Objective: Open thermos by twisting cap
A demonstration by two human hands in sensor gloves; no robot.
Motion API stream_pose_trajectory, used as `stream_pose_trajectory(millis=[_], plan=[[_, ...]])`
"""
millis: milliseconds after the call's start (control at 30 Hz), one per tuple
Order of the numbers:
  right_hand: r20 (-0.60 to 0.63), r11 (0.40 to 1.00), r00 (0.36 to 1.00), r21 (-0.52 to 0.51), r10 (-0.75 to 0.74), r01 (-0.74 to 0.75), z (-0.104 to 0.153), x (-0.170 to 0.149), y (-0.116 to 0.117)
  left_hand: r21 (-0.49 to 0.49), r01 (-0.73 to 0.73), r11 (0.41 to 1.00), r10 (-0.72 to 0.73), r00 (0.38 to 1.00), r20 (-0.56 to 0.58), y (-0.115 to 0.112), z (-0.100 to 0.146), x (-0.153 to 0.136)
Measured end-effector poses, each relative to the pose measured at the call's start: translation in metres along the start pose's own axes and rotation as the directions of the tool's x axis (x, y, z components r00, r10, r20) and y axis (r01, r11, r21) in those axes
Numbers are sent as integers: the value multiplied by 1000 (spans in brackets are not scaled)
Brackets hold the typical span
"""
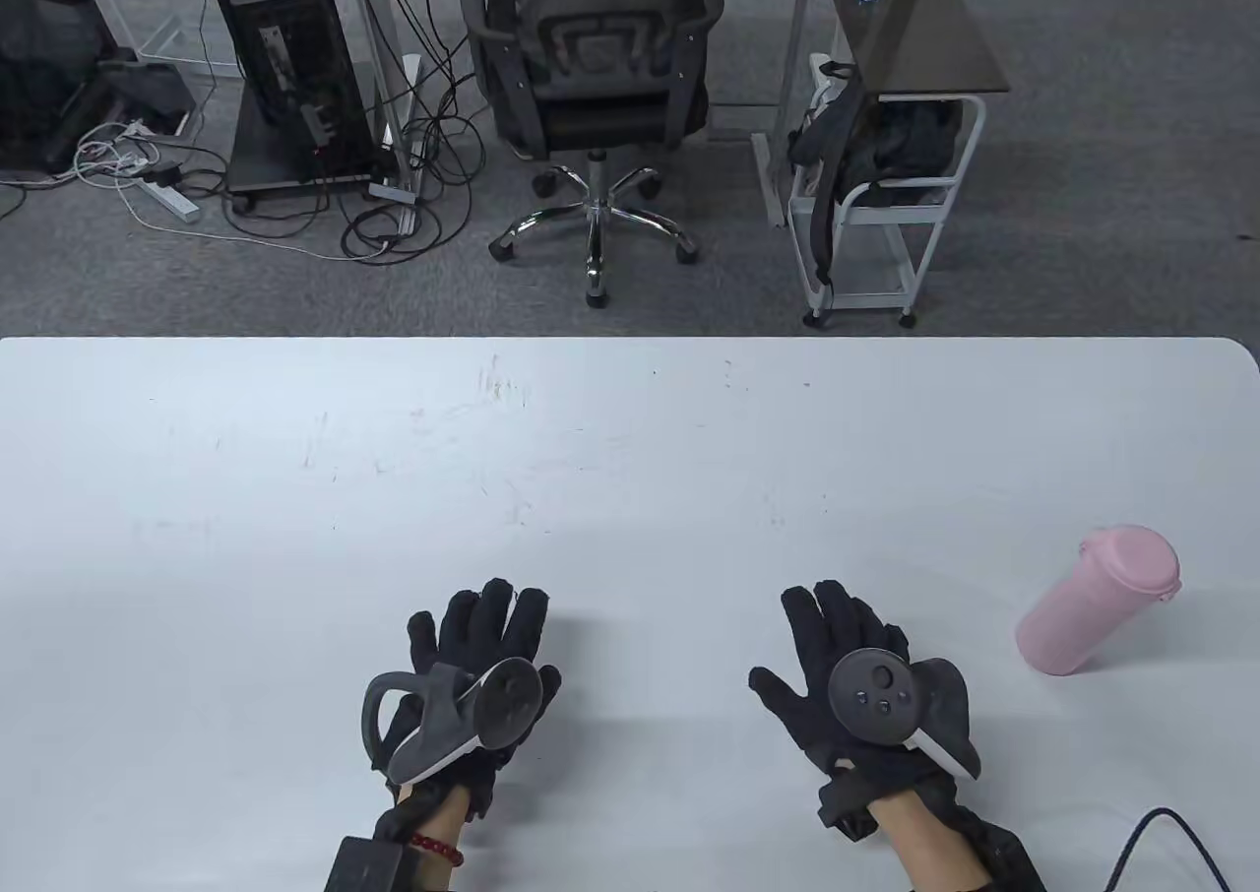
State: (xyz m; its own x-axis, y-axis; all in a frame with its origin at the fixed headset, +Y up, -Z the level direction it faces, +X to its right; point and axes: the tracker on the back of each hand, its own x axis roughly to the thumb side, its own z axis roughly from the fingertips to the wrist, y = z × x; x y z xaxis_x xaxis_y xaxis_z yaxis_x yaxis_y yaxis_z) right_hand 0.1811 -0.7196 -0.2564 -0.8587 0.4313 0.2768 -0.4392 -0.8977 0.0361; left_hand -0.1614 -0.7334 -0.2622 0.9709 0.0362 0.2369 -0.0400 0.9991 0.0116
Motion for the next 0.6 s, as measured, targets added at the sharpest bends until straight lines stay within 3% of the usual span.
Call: stream_pose_trajectory(millis=[233, 367, 433, 533, 600], plan=[[-23, 998, 999, -53, -27, 26, 1, -8, -8, -15, 6, 1000, -6, 1000, -7, 0, -2, 0], [6, 970, 1000, -242, -28, 28, 8, -12, -26, -5, -1, 1000, 1, 1000, -2, 1, -2, 0], [25, 934, 1000, -357, -6, 14, 13, -13, -39, 1, 3, 1000, -3, 1000, 4, 2, -1, 1], [-41, 803, 994, -587, 103, -107, 32, -23, -77, 5, -6, 1000, 6, 1000, 1, 4, 3, 2], [-104, 710, 994, -697, 39, -101, 46, -37, -96, 16, -32, 999, 32, 999, 2, 5, 6, 1]])
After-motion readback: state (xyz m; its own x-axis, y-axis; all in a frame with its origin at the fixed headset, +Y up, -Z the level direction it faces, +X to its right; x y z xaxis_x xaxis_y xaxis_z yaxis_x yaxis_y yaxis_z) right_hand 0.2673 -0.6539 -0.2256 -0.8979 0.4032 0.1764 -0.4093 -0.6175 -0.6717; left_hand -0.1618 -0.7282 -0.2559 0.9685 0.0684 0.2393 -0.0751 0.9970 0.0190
